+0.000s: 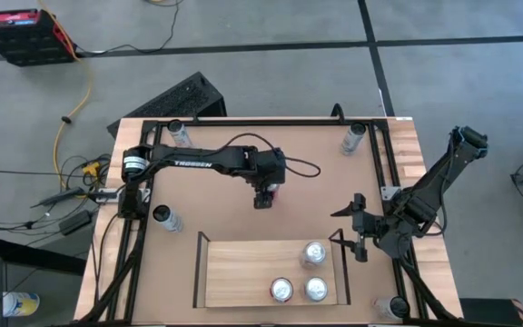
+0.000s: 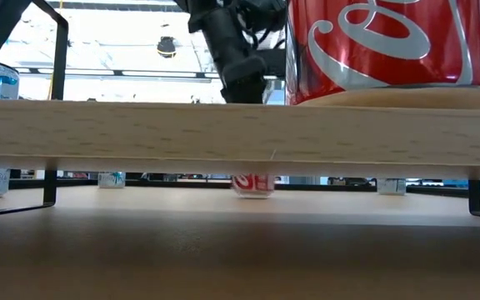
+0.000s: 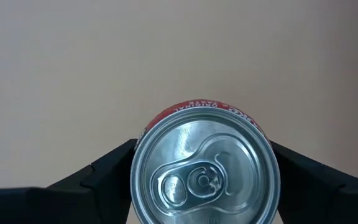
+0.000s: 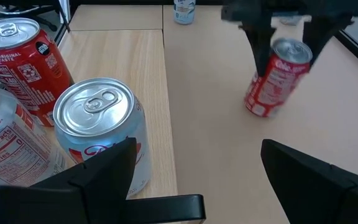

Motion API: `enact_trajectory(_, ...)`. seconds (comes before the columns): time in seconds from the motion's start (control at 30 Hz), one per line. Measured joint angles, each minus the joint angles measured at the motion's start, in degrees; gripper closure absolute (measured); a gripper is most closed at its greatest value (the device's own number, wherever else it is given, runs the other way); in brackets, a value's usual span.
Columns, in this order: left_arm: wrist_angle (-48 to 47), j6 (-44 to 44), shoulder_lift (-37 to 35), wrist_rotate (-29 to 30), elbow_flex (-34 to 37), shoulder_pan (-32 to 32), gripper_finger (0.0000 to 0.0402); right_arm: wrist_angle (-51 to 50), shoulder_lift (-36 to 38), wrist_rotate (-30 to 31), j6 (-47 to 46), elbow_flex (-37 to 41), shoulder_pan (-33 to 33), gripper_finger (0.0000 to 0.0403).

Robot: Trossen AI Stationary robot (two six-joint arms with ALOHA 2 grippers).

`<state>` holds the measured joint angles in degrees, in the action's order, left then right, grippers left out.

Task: Place canned beverage on shelf
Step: Put the red soda can aligned with the other red soda can on the shelf

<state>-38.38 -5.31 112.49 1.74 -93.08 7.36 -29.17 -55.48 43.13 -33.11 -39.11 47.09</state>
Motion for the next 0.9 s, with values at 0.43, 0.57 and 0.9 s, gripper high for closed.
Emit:
enact_trajectory(0.43, -6.9, 7.6, -0.1, 3.3, -13.9, -16.3, 0.0121, -0.6, 0.0, 0.0, -5.7, 0.0, 0.5, 0.0033)
enact_trajectory(0.57, -6.9, 11.3, 0.1, 6.9, -13.9, -21.8, 0.0121, -0.6, 0.0, 0.0, -5.9, 0.0, 1.2, 0.0033)
enact_trajectory(0.9, -0.6, 18.4, 0.8, 10.0, -13.6, -27.0, 0.0121, -0.4, 0.0, -0.1, -5.9, 0.0, 1.2, 0.0033)
